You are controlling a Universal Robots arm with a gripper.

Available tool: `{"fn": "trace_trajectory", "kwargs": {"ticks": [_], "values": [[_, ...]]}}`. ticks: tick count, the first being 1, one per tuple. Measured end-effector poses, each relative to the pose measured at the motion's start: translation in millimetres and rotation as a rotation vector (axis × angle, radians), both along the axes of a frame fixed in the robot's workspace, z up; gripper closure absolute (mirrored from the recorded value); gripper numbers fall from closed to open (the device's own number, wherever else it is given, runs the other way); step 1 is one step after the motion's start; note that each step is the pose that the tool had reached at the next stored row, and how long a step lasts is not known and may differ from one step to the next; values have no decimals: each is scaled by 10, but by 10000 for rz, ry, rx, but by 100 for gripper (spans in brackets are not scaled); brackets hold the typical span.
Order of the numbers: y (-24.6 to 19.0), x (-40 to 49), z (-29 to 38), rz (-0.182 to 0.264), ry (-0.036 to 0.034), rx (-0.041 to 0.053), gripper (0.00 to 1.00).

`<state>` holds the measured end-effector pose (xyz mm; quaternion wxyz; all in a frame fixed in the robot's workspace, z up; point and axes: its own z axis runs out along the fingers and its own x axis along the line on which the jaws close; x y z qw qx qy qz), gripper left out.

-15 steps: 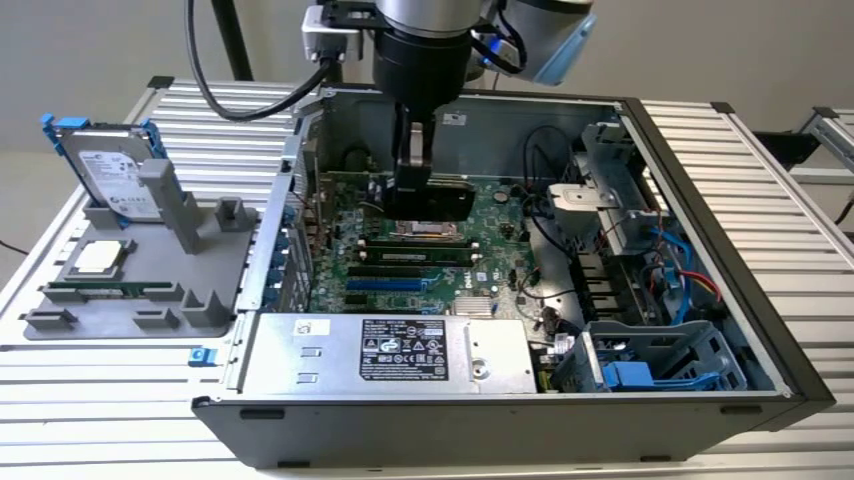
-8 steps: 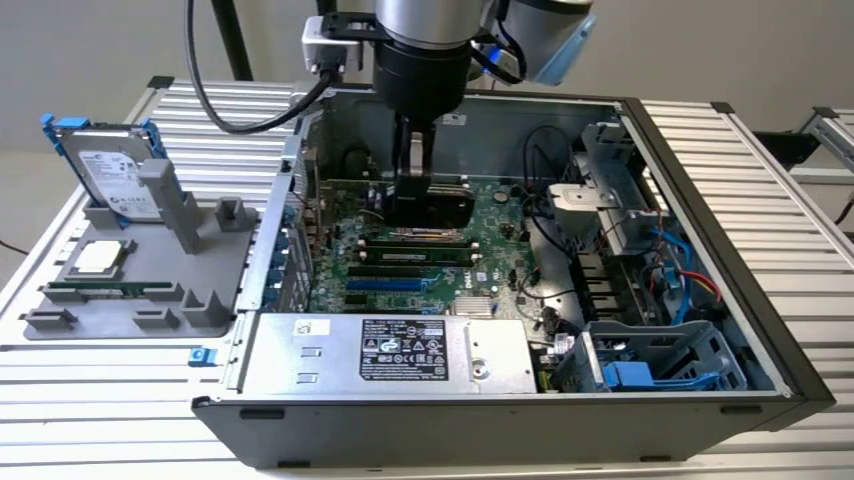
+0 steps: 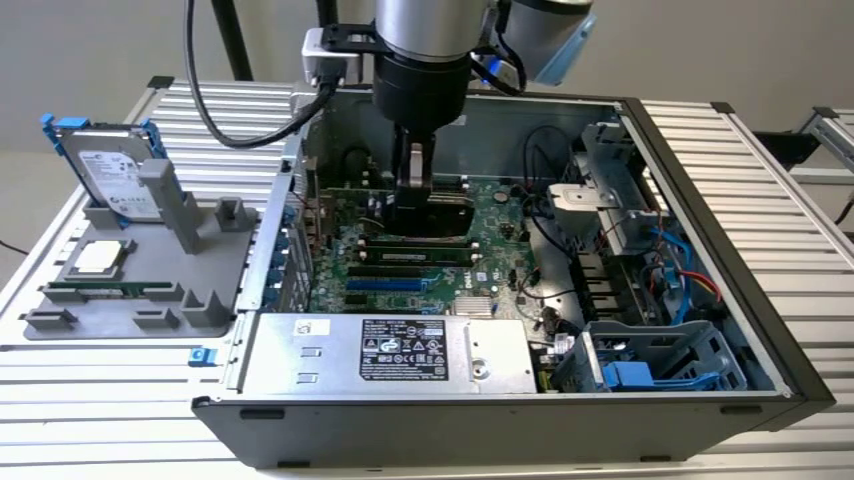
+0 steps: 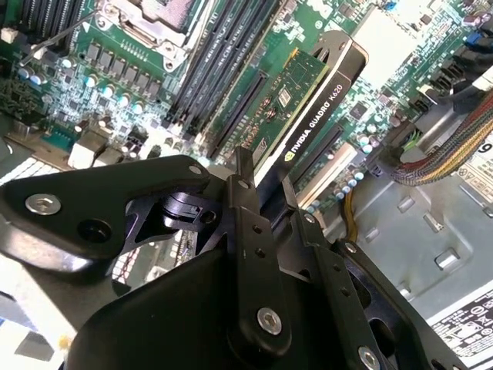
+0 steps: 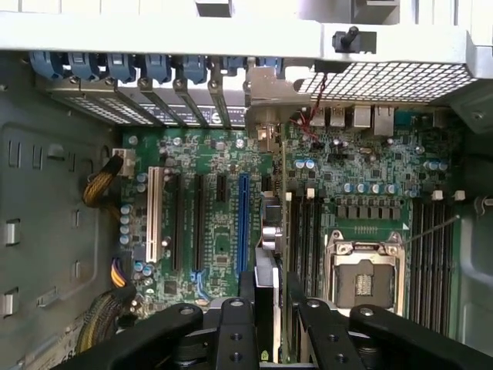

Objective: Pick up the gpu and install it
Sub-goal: 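Insert the gpu into the slot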

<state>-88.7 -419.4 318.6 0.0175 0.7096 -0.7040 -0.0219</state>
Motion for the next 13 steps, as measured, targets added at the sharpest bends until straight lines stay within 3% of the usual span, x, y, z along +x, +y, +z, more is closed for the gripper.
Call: {"fn": "trace_trajectory", "kwargs": {"ticks": [13], "values": [[-37,0,-128,0,0,-1,100]]}}
